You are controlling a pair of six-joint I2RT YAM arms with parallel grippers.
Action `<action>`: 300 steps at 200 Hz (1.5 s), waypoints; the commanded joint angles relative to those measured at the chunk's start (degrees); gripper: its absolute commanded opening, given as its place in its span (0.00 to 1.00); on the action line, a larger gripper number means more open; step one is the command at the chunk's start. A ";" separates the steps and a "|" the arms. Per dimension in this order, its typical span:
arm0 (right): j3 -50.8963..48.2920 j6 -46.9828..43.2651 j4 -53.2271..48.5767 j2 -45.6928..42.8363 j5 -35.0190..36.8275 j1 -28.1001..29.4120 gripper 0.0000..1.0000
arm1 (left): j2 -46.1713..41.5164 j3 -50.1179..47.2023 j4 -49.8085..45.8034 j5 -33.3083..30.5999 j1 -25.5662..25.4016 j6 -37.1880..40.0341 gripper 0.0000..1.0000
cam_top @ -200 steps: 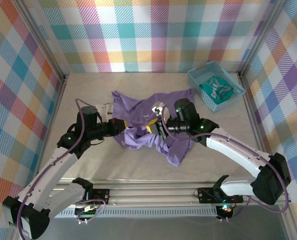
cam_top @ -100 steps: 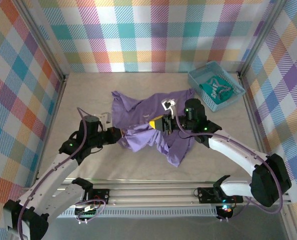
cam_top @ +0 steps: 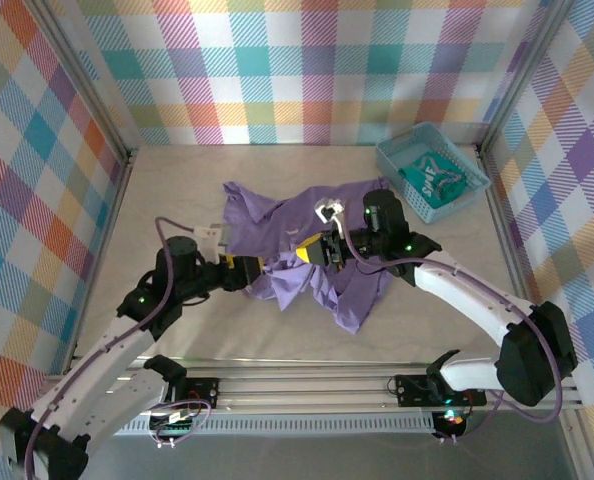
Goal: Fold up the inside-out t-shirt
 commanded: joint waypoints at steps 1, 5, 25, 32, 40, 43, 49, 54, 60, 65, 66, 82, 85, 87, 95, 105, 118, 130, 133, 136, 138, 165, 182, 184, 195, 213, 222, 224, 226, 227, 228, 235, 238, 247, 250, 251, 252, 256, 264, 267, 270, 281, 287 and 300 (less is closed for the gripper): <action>2.92 -8.58 -7.75 0.75 -4.85 -0.07 0.00 | 5.30 3.66 1.85 -0.51 -2.80 8.19 0.73; 3.29 -9.30 -8.61 0.84 -5.21 -0.10 0.00 | 6.05 4.08 1.98 -0.63 -3.21 9.16 0.75; 4.64 -12.48 -12.53 1.19 -6.51 -0.11 0.00 | 8.92 5.15 3.38 -0.33 -4.60 12.63 0.79; 5.05 -13.52 -13.80 1.28 -6.59 -0.11 0.00 | 9.41 5.04 4.37 0.34 -4.95 14.06 0.80; 5.45 -14.55 -15.12 1.37 -6.59 -0.07 0.00 | 10.04 4.87 5.28 1.28 -5.22 15.72 0.81; 5.58 -14.95 -15.57 1.37 -6.60 -0.10 0.00 | 10.30 4.79 5.48 1.79 -5.31 16.35 0.82; 5.83 -15.22 -16.47 1.37 -6.55 -0.11 0.00 | 10.83 4.86 5.78 3.06 -5.49 17.68 0.82; 6.01 -16.68 -17.13 1.34 -6.61 -0.11 0.00 | 11.26 4.76 6.15 4.31 -5.65 18.69 0.82; 6.18 -17.69 -18.00 1.46 -6.62 -0.11 0.00 | 11.77 4.61 6.62 5.40 -5.86 19.70 0.83; 6.40 -18.38 -18.82 1.54 -6.64 -0.11 0.00 | 12.17 4.58 6.85 6.14 -6.12 20.71 0.83; 6.44 -18.48 -18.96 1.54 -6.67 -0.11 0.00 | 12.22 4.60 6.81 6.34 -6.16 20.80 0.83; 6.89 -20.03 -20.97 1.76 -6.73 -0.15 0.00 | 13.84 4.70 7.48 8.19 -6.85 24.05 0.84; 6.91 -20.25 -21.22 1.80 -6.78 -0.19 0.00 | 14.17 4.83 7.74 8.71 -6.85 24.64 0.84; 6.91 -20.35 -21.28 1.83 -6.79 -0.20 0.00 | 14.45 4.90 7.87 9.47 -6.96 25.07 0.84; 7.02 -20.79 -21.77 1.86 -6.97 -0.19 0.00 | 15.65 5.15 8.52 11.74 -7.15 26.46 0.84; 7.30 -21.45 -22.54 1.91 -7.08 -0.20 0.00 | 17.31 6.13 8.32 14.29 -7.43 27.87 0.83; 7.83 -22.44 -23.93 1.90 -7.02 -0.27 0.00 | 19.30 7.12 8.39 17.21 -7.58 28.94 0.81; 8.06 -23.11 -24.85 1.80 -6.83 -0.37 0.00 | 21.18 8.25 8.38 19.07 -7.79 29.23 0.75; 8.12 -23.25 -24.97 1.81 -6.72 -0.40 0.00 | 21.66 8.56 8.32 19.36 -7.86 29.23 0.73; 8.14 -23.35 -25.11 1.81 -6.65 -0.50 0.00 | 22.09 8.88 8.21 19.65 -8.01 29.16 0.70; 8.14 -23.46 -25.29 1.81 -6.65 -0.51 0.00 | 22.40 9.04 8.25 19.79 -8.04 29.08 0.68; 7.97 -23.35 -25.78 1.40 -3.69 -1.10 0.00 | 25.90 11.67 6.26 23.88 -8.84 27.99 0.31; 7.78 -19.69 -24.41 0.25 6.43 -1.08 0.00 | 25.75 12.10 5.93 24.52 -8.97 23.93 0.10; 7.86 -18.80 -24.35 0.17 8.37 -1.08 0.00 | 25.52 12.02 6.19 24.21 -9.00 23.07 0.07; 9.26 -13.28 -26.59 0.50 21.95 -1.10 0.05 | 23.80 10.93 8.37 21.57 -9.01 16.49 0.00; 12.49 -7.45 -34.40 1.73 40.00 -0.71 0.22 | 20.33 8.26 13.09 15.69 -8.90 2.40 0.00; 11.95 -6.87 -34.67 0.64 44.16 0.41 0.30 | 19.18 7.12 14.53 13.24 -8.88 -4.93 0.00; 11.58 -6.85 -34.38 0.11 44.57 0.72 0.31 | 19.02 6.84 14.82 13.04 -8.87 -6.49 0.00; 11.18 -7.00 -33.87 -0.33 44.80 1.06 0.32 | 18.89 6.70 15.11 12.91 -8.85 -7.89 0.00; 10.89 -7.07 -33.65 -0.71 44.80 1.22 0.33 | 18.84 6.53 15.25 12.84 -8.84 -8.58 0.00; 10.66 -7.15 -33.41 -0.99 44.79 1.39 0.33 | 18.77 6.45 15.45 12.81 -8.84 -9.18 0.00; 8.76 -7.64 -30.94 -3.19 43.37 2.26 0.36 | 18.55 5.80 16.66 12.71 -8.83 -13.57 0.00; 7.89 -7.89 -29.57 -4.14 42.23 2.53 0.37 | 18.50 5.58 17.11 12.77 -8.84 -15.21 0.00; 4.77 -8.19 -25.69 -7.63 36.81 2.79 0.41 | 18.57 4.94 18.96 12.99 -8.80 -19.53 0.00; 3.86 -8.20 -24.29 -8.67 34.80 2.75 0.41 | 18.61 4.68 19.59 13.07 -8.83 -20.38 0.00; 3.49 -8.20 -23.77 -9.01 34.08 2.77 0.42 | 18.57 4.60 19.86 13.10 -8.79 -20.97 0.00; 3.18 -8.20 -23.28 -9.27 33.50 2.78 0.42 | 18.50 4.47 20.13 13.11 -8.77 -21.45 0.00; 1.95 -8.20 -21.42 -10.19 30.37 2.87 0.43 | 18.51 4.11 20.88 13.12 -8.80 -23.17 0.00; -0.22 -7.78 -17.82 -12.28 26.21 3.05 0.45 | 18.35 3.91 22.01 13.12 -8.75 -24.86 0.00; -0.90 -7.64 -16.78 -12.81 24.56 3.09 0.45 | 18.29 3.90 22.12 13.04 -8.71 -25.08 0.00; -1.51 -7.51 -15.81 -13.32 22.87 3.14 0.45 | 18.15 3.84 22.03 12.82 -8.70 -25.24 0.00; -3.49 -7.00 -12.61 -14.50 17.56 3.24 0.46 | 17.45 3.98 21.82 12.19 -8.75 -25.41 0.00; -4.32 -6.72 -11.18 -14.62 14.81 3.36 0.46 | 17.09 4.11 21.57 11.79 -8.75 -25.47 0.00; -6.09 -5.28 -7.95 -13.93 10.11 3.70 0.46 | 16.45 4.25 21.29 11.37 -8.75 -25.60 0.00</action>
